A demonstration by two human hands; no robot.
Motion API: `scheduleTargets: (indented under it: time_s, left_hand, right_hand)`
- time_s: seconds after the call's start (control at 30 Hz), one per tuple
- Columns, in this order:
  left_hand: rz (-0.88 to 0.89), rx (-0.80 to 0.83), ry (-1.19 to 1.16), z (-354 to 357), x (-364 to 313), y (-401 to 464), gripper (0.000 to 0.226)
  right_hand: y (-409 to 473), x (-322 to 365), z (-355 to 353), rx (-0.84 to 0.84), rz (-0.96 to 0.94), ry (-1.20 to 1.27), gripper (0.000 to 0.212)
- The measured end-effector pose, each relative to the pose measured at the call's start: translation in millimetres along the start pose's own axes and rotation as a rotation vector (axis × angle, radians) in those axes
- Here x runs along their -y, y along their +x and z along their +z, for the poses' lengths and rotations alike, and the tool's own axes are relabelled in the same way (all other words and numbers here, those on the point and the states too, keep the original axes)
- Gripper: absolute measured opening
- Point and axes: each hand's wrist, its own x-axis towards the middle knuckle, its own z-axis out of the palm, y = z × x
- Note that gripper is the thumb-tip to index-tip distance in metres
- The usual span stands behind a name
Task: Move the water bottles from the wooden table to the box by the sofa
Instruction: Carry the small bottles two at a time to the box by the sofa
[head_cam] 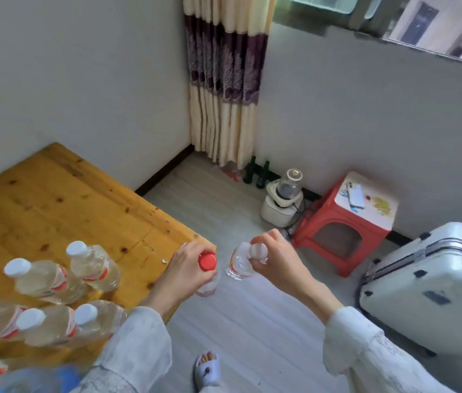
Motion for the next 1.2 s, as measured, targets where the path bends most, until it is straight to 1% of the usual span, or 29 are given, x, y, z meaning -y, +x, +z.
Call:
scheduleTargets:
  time_s: [0.17, 0.27, 0.37, 0.5, 0.6, 0.8, 0.9, 1.0, 1.2]
  left_hand:
    - [0.308, 0.147, 0.043, 52.4, -96.5, 5.4, 0.028]
    - [0.448, 0.228, 0.026, 92.8, -160.8, -9.7, 0.030]
    - [0.534, 0.332, -0.014, 137.2, -226.3, -38.2, 0.032]
    - [0.623, 0.464, -0.074, 206.4, -309.8, -90.1, 0.033]
    - [0.712, 0.602, -0.083, 262.2, -372.9, -133.2, 0.036]
    - [0.920, 0.861, -0.087, 375.1, -491.4, -217.2, 0.036]
    - [1.005, 0.971, -0.105, 430.0, -545.9, -260.2, 0.033]
    - [1.089, 1.045, -0.105, 488.1, -601.0, -301.4, 0.028]
    - [1.219, 1.259, -0.095, 610.4, -710.3, -369.3, 0.026]
  right_hand:
    - [-95.4, -59.4, -68.7, -0.293, 0.128, 0.020, 0.027]
    - [-168.3, -94.7, -103.7, -0.439, 0.221, -0.002, 0.027]
    - [-250.2, -128.8, -131.9, -0.568, 0.340, -0.007, 0.027]
    - [-364.4, -168.3, -164.1, -0.678, 0.506, -0.004, 0.029]
    - [-452.0, -192.9, -186.5, -0.775, 0.653, -0.001, 0.030]
    - [-610.3, -235.0, -213.9, -1.040, 0.968, 0.021, 0.027]
    - [-678.1, -259.2, -218.7, -1.123, 1.115, 0.047, 0.026]
    - [-741.1, -291.0, -227.0, -1.174, 1.238, 0.062, 0.026]
    - [-859.8, -377.1, -266.5, -1.244, 1.443, 0.036, 0.024]
